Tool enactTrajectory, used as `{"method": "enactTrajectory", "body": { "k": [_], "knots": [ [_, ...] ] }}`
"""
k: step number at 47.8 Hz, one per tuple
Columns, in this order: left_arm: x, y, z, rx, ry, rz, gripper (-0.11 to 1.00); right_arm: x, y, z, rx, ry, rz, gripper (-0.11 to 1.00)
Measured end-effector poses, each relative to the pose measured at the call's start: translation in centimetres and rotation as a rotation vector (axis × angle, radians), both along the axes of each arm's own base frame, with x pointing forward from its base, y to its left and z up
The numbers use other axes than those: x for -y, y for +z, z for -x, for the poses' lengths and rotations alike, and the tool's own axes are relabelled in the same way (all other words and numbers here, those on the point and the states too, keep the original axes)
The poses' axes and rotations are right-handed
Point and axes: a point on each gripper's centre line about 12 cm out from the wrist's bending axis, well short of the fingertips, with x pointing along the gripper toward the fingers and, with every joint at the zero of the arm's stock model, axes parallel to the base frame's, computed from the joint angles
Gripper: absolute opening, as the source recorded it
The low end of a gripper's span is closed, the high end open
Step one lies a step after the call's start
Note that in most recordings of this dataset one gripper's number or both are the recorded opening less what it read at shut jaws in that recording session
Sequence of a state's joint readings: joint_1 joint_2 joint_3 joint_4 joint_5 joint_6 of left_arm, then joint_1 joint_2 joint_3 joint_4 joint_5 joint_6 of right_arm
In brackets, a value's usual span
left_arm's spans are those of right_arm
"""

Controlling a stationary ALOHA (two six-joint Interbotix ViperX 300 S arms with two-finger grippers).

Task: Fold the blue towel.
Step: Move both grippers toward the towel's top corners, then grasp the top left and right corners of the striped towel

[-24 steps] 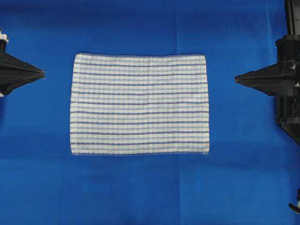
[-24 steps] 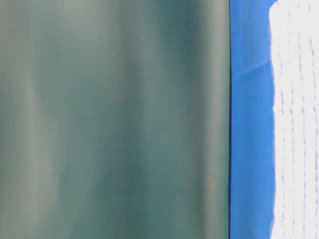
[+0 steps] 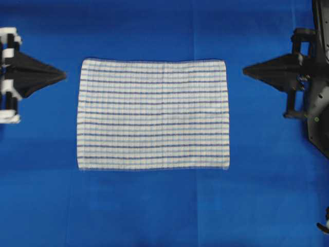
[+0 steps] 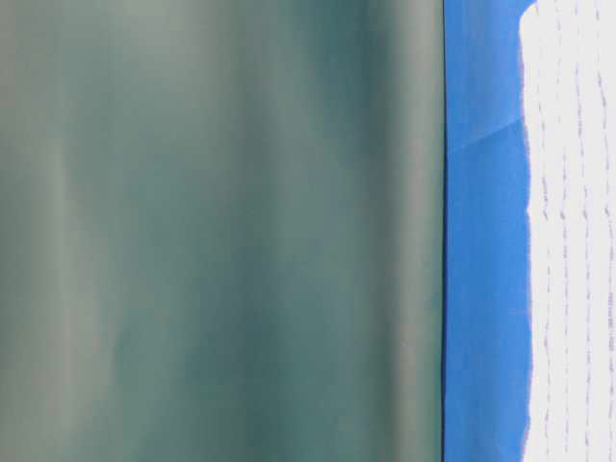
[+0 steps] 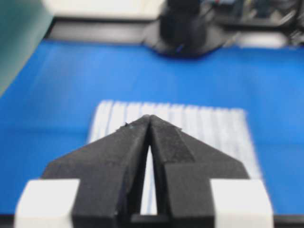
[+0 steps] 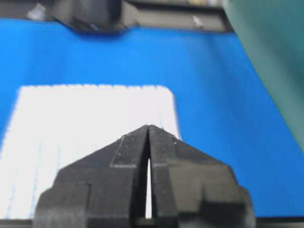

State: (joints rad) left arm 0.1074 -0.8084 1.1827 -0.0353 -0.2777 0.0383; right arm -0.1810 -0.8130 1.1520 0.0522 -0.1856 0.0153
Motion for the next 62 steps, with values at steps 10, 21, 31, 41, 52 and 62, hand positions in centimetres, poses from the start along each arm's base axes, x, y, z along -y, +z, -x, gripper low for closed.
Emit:
{"method": "enactTrajectory", "body": {
  "k": [10, 21, 31, 41, 52, 62],
  "knots": [
    [-2.9, -4.1, -1.2, -0.162, 0.118, 0.037, 0.27, 2.8, -3.5, -1.1, -0.142, -0.118, -0.067, 0.37],
    [-5.2, -8.5, -2.4, -0.297, 0.198, 0.073, 0.73, 5.5, -7.8, -1.9, -0.281, -0.218, -0.125, 0.73],
    [-7.8, -12.5, -2.6, -0.396, 0.289, 0.111, 0.68, 7.3, -11.2, -2.3, -0.346, -0.290, -0.163, 0.67],
    [-9.0, -15.6, -2.6, -0.460, 0.331, 0.134, 0.67, 8.3, -14.7, -2.6, -0.406, -0.338, -0.199, 0.66],
    [-9.3, -19.0, -2.8, -0.546, 0.338, 0.161, 0.67, 8.8, -17.2, -3.0, -0.435, -0.376, -0.221, 0.66],
    [-9.6, -19.5, -3.5, -0.545, 0.341, 0.162, 0.60, 8.9, -17.7, -3.0, -0.434, -0.386, -0.224, 0.55]
  ]
}}
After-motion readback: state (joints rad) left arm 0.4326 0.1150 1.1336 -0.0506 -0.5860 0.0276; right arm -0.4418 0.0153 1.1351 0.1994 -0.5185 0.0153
